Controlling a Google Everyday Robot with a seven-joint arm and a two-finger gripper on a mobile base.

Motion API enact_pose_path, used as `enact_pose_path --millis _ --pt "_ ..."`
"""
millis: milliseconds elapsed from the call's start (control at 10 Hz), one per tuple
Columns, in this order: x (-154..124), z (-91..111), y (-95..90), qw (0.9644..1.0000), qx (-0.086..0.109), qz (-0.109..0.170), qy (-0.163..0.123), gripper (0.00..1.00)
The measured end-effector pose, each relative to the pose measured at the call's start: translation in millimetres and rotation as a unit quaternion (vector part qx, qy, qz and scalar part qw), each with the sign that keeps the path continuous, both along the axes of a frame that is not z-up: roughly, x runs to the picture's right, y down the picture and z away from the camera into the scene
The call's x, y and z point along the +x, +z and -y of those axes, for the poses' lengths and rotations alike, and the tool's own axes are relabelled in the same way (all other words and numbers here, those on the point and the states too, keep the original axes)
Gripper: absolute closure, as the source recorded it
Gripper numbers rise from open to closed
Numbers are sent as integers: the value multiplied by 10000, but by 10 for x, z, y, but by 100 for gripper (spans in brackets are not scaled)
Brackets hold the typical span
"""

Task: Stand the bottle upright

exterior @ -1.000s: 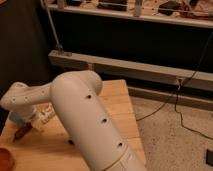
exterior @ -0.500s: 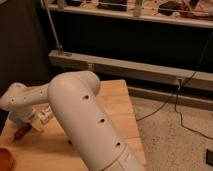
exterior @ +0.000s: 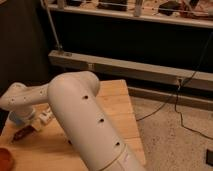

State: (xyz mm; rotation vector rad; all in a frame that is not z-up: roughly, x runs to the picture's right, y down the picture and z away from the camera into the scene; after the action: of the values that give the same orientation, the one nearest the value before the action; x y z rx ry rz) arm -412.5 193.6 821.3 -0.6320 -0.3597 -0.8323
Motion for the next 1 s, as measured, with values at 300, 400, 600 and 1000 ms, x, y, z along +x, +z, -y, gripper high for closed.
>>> enact_pose_path --millis 300,400,600,1000 --pt "17 -6 4 10000 -39 -24 -39 51" --pt "26 -10 5 10000 -59 -36 -50 61" --pt "41 -8 8 9999 -86 -62 -57 72" --pt "51 7 21 9999 -111 -92 -39 92"
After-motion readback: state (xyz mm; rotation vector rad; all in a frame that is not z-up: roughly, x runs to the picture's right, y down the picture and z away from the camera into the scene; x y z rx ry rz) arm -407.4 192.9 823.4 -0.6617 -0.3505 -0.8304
